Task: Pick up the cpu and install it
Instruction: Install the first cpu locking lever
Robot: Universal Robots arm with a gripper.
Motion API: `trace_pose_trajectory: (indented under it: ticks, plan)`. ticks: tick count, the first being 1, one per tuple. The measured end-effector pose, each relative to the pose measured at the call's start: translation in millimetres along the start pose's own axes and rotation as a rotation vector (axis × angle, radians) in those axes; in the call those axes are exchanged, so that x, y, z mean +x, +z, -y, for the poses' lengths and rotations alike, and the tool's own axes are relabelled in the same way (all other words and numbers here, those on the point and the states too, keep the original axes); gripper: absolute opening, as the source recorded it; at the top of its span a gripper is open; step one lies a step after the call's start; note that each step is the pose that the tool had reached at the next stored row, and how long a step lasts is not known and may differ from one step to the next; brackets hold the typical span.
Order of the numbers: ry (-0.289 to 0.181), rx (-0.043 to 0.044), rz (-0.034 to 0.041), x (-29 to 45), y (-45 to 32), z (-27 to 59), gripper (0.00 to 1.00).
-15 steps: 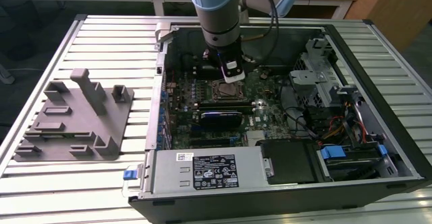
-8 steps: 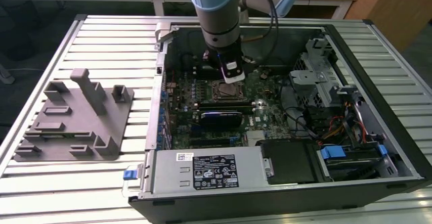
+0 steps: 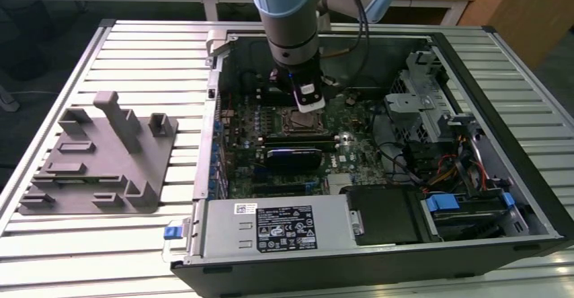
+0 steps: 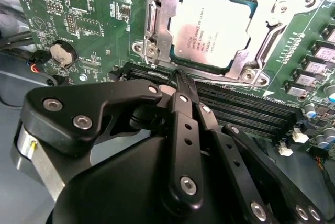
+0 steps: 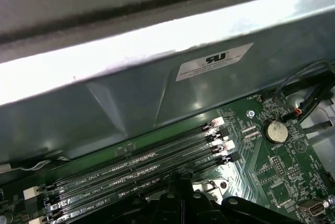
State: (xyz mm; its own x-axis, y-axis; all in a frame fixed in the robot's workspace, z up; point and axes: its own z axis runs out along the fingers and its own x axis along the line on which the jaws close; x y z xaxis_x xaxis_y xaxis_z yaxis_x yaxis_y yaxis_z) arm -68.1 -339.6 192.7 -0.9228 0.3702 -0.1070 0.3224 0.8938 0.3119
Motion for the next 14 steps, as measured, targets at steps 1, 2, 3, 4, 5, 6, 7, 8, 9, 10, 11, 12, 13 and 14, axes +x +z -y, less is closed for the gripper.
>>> trace_pose_trajectory:
  ticks: [1, 2, 3, 4, 5, 6, 7, 8, 9, 10, 11, 12, 13, 14]
  plan:
    - [0.0, 0.0, 0.0, -0.3, 0.2, -0.1, 0.11]
    - [0.0, -0.0001, 0.0001, -0.8, 0.5, -0.2, 0.11]
    - [0.0, -0.0003, 0.0001, -1.4, 0.8, -0.4, 0.11]
    - [0.0, -0.0004, 0.0001, -2.1, 1.1, -0.6, 0.11]
    - [0.0, -0.0003, 0.0001, -2.6, 1.4, -0.7, 0.11]
    - [0.0, -0.0003, 0.0001, -2.9, 1.8, -0.7, 0.11]
    - [0.0, -0.0003, 0.0002, -3.0, 2.1, -0.6, 0.11]
    - [0.0, 0.0, 0.0001, -3.1, 2.3, -0.6, 0.11]
    - [0.0, 0.0001, 0.0001, -3.2, 2.5, -0.6, 0.11]
    - [0.0, 0.0001, 0.0001, -3.3, 2.7, -0.6, 0.11]
    - [0.0, 0.0002, 0.0002, -3.5, 3.0, -0.6, 0.11]
    - [0.0, 0.0005, 0.0003, -3.8, 3.2, -0.6, 0.11]
    - [0.0, 0.0008, 0.0004, -4.0, 3.4, -0.7, 0.11]
    - [0.0, 0.0013, 0.0006, -4.2, 3.5, -0.7, 0.11]
